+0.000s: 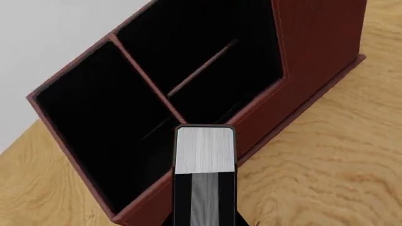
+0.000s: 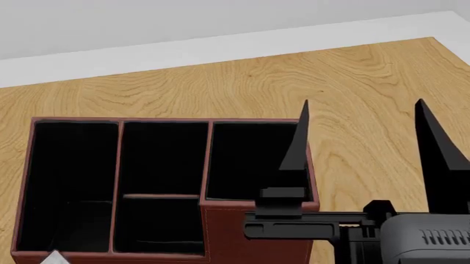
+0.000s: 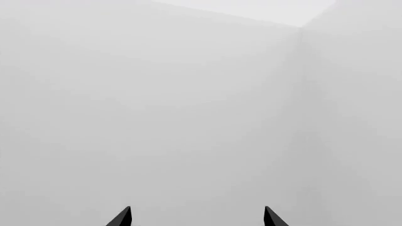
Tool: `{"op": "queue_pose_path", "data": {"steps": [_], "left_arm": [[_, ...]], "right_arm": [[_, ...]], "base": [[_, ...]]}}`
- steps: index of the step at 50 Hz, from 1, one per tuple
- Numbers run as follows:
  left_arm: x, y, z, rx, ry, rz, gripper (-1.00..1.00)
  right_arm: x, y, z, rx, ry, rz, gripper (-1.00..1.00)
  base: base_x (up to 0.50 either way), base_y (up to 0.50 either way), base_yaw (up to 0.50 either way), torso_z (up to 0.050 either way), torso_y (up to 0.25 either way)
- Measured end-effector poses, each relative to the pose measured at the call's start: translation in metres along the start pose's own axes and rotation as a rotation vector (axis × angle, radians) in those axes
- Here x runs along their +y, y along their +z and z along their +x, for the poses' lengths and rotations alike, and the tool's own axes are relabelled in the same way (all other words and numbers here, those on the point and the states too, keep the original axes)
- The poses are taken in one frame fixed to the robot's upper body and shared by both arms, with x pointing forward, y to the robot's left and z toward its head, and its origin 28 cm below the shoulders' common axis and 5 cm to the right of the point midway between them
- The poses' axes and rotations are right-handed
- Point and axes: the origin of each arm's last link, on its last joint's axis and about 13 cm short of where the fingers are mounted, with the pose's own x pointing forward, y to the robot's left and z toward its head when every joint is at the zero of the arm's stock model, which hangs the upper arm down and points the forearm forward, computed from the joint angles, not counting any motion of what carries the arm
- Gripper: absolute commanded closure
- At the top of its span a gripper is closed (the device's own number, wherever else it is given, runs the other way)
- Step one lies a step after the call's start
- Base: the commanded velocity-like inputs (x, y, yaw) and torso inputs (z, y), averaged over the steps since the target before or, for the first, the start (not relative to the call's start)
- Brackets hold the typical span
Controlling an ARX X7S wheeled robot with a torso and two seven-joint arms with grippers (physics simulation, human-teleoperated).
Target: Pick up the book and place it in the back compartment of the caddy.
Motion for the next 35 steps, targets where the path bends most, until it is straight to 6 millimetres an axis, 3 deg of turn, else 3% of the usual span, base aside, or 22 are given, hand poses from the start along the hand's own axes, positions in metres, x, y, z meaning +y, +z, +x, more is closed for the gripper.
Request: {"op": "queue_pose_path", "data": {"steps": [14, 35], "left_arm": [[0.001, 0.014, -0.021, -0.035, -0.017, 0.063, 1.00], [0.023, 0.054, -0.049, -0.180, -0.017, 0.184, 1.00]], "right_arm": [[0.000, 0.000, 0.000, 0.000, 0.000, 0.002, -1.00], [0.000, 0.000, 0.000, 0.000, 0.000, 0.003, -1.00]], "base": [[0.00, 0.00, 0.00, 0.000, 0.001], [0.00, 0.00, 0.00, 0.000, 0.001]]}}
